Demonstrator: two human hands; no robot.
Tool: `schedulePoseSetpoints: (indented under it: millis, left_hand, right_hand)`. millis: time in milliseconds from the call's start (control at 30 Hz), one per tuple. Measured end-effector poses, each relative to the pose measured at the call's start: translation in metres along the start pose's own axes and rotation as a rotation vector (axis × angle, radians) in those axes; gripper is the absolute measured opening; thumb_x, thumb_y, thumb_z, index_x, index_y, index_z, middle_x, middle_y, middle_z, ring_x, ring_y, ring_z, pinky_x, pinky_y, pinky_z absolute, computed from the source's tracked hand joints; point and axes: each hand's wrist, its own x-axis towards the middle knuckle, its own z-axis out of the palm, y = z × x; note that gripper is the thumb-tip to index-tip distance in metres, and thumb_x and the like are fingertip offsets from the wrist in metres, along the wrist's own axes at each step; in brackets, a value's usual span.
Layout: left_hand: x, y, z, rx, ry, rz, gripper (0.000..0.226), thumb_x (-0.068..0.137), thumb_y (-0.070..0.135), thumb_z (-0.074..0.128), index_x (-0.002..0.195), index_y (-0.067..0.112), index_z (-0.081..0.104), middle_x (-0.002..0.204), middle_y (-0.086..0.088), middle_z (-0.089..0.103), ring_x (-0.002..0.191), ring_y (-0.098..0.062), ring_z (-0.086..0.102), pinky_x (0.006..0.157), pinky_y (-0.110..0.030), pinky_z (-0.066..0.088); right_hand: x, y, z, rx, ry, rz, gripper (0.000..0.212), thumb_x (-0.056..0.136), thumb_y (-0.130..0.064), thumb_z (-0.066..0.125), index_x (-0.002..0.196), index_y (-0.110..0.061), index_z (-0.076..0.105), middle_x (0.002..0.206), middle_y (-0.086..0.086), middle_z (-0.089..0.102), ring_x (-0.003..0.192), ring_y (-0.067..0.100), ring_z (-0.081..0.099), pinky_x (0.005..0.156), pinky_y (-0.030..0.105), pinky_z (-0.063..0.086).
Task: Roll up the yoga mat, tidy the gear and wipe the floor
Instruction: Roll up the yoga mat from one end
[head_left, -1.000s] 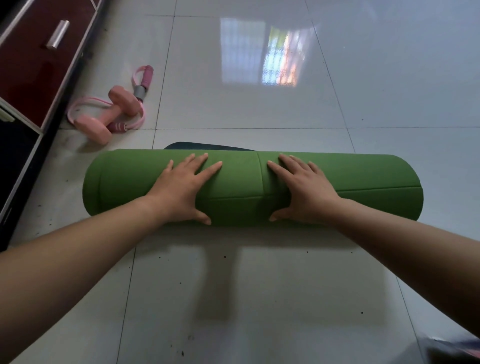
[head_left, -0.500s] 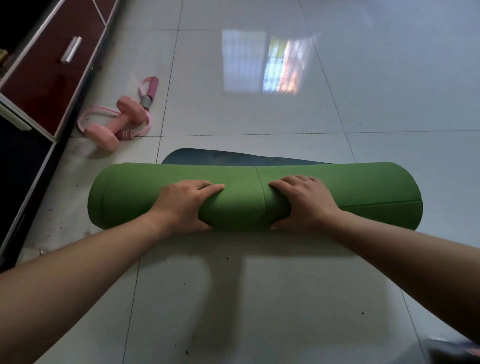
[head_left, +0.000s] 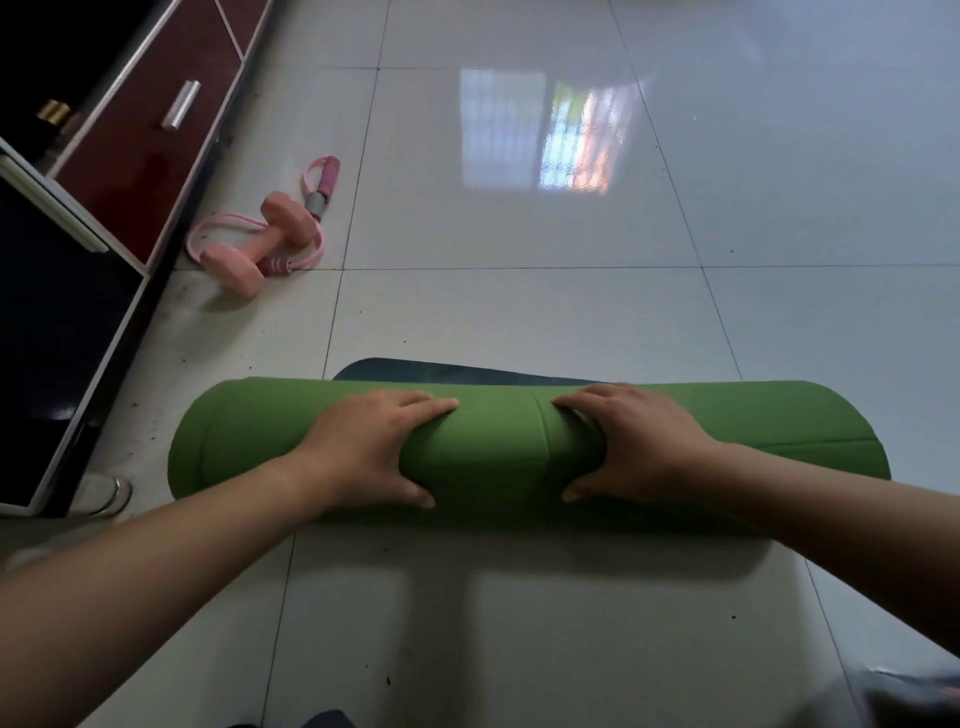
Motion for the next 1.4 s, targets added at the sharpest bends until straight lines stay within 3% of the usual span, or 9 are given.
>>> schedulePoseSetpoints:
  millis: [100,233,467,667,900,1267,1400]
  left_hand:
    - [0.007,-0.012,0.006,-0.102,0.063,-0.047,0.093,0.065,0.063,0.069,0.143,0.042,0.022,0.151,0.007,0.027,0.137,-0.016,0.027,0.111,-0.037,0.028]
    - [0.009,-0.02,0.012,-0.113,0.2,-0.136,0.067,0.084,0.057,0.048,0.143,0.04,0.023,0.153,0.002,0.024,0.141,-0.017,0.018,0.114,-0.046,0.013]
    - [0.012,-0.031,0.012,-0.122,0.187,-0.142,0.064,0.084,0.059,0.045,0.142,0.043,0.024,0.153,0.004,0.024,0.141,-0.016,0.018,0.114,-0.049,0.013]
    - [-0.009,-0.057,0.014,-0.091,0.147,-0.252,0.066,0.083,0.061,0.045,0.142,0.045,0.019,0.154,0.005,0.018,0.142,-0.016,0.016,0.114,-0.048,0.013]
    - [-0.038,-0.117,0.011,-0.342,0.322,-0.621,0.076,0.076,0.057,0.062,0.139,0.023,0.037,0.145,-0.006,0.036,0.129,-0.027,0.036,0.105,-0.045,0.035]
    - [-0.043,-0.12,0.025,-0.838,0.387,-0.914,0.108,0.064,0.052,0.077,0.145,0.015,0.016,0.143,-0.013,0.037,0.127,-0.033,0.041,0.102,-0.046,0.04]
    - [-0.047,-0.117,0.028,-0.985,0.429,-0.978,0.083,0.06,0.047,0.081,0.124,0.011,0.043,0.115,-0.007,0.054,0.101,-0.026,0.052,0.087,-0.041,0.05]
  right_hand:
    - [0.015,0.006,-0.006,0.076,0.042,0.067,0.093,0.059,-0.064,0.074,0.139,-0.034,0.037,0.144,-0.009,0.041,0.129,0.016,0.04,0.103,0.032,0.036]
    - [0.022,0.009,-0.01,0.156,0.173,0.106,0.073,0.074,-0.056,0.068,0.137,-0.03,0.042,0.146,-0.006,0.039,0.131,0.016,0.039,0.104,0.032,0.034]
    - [0.047,-0.031,0.008,0.038,0.085,-0.067,0.092,0.073,-0.067,0.06,0.146,-0.029,0.02,0.155,-0.003,0.019,0.142,0.018,0.016,0.116,0.045,0.014]
    - [0.061,-0.036,0.01,0.022,0.018,-0.101,0.092,0.077,-0.064,0.057,0.148,-0.032,0.008,0.157,-0.004,0.009,0.144,0.018,0.007,0.118,0.043,0.008]
    - [0.068,-0.034,0.005,0.054,0.037,-0.078,0.09,0.077,-0.061,0.06,0.148,-0.033,0.012,0.157,-0.005,0.011,0.143,0.018,0.011,0.117,0.041,0.012]
    - [0.099,-0.089,0.008,0.087,0.045,-0.08,0.086,0.078,-0.065,0.055,0.146,-0.026,0.022,0.154,-0.005,0.021,0.141,0.018,0.018,0.116,0.042,0.015]
    - [0.101,-0.102,0.009,0.096,0.055,-0.095,0.085,0.079,-0.064,0.055,0.146,-0.025,0.022,0.153,-0.004,0.022,0.14,0.018,0.019,0.116,0.042,0.015]
